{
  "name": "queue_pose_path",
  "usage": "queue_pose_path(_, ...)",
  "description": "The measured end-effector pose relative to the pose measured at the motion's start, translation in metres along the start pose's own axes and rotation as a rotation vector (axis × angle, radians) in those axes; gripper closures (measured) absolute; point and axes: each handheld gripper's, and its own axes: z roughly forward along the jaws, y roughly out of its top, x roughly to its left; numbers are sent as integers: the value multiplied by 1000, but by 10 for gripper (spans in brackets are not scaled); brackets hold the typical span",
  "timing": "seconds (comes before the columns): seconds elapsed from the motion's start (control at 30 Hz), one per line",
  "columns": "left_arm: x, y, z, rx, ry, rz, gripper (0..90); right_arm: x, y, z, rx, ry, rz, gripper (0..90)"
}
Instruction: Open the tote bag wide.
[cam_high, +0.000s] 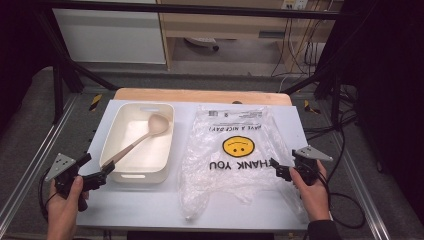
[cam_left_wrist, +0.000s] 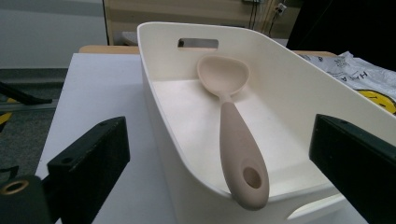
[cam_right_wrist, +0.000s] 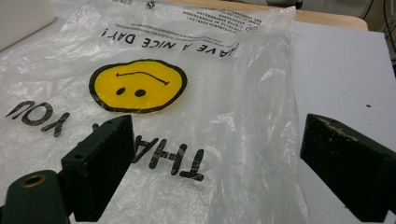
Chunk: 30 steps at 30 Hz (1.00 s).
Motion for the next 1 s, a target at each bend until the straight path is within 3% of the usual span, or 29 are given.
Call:
queue_pose_path(0.13, 0, 0, 1, 5, 4, 8, 47, -1, 3, 1, 44, 13, 19, 63)
queue_pose_path(0.57, 0, 0, 1, -1, 18, 5, 47, -8, 11, 1, 40, -4, 20, 70)
queue_pose_path(1.0, 2, -1, 2, 4, 27, 5, 45, -18, 36, 20, 55, -18, 13, 55)
